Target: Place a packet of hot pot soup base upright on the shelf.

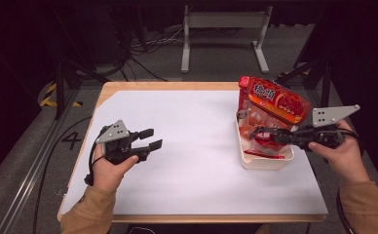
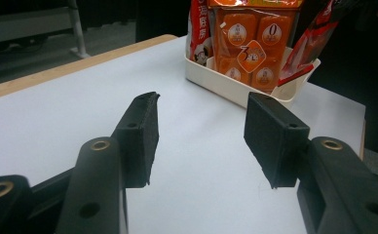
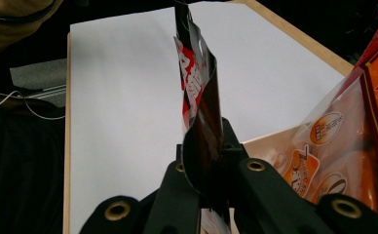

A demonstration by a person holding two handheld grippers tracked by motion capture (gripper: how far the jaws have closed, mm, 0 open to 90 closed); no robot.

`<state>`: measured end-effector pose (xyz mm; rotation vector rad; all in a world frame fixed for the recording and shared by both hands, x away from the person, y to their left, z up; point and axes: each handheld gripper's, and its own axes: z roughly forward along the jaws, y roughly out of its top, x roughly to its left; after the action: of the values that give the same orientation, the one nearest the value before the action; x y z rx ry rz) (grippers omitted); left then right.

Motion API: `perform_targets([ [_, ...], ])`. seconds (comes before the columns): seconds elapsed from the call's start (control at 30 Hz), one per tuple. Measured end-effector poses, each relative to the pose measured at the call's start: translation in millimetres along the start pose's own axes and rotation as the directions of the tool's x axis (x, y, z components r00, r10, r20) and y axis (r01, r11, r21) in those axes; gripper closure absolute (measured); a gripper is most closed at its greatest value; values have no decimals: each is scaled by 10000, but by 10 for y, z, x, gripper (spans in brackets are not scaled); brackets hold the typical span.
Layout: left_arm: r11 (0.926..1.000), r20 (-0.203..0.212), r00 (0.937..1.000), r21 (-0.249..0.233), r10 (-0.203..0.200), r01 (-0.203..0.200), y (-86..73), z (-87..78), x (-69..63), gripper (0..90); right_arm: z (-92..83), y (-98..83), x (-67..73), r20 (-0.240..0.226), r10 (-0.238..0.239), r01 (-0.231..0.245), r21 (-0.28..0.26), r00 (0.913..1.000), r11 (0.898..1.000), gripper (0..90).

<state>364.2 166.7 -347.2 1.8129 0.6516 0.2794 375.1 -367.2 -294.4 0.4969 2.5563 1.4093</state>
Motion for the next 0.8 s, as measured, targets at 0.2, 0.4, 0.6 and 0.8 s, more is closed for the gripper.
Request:
perform_targets([
  [0.2,9998,-103,9999,181,-129,131,-55,-35,42,463,39,-57,-24,-53,179,-178,237,9998,9996,900],
  [0.4,9996,-164,9997,226,-158,161,-84,-48,68,460,78,-110,-43,-143,323,-318,361,9994,9988,900],
  [0.6,9995,-208,9995,202,-235,239,-92,-63,81,456,105,-150,-64,-212,449,-440,410,9988,9982,899],
  [0.8,9991,-248,9992,277,-322,329,-103,-72,98,450,175,-237,-65,-193,627,-612,741,9978,9954,882],
])
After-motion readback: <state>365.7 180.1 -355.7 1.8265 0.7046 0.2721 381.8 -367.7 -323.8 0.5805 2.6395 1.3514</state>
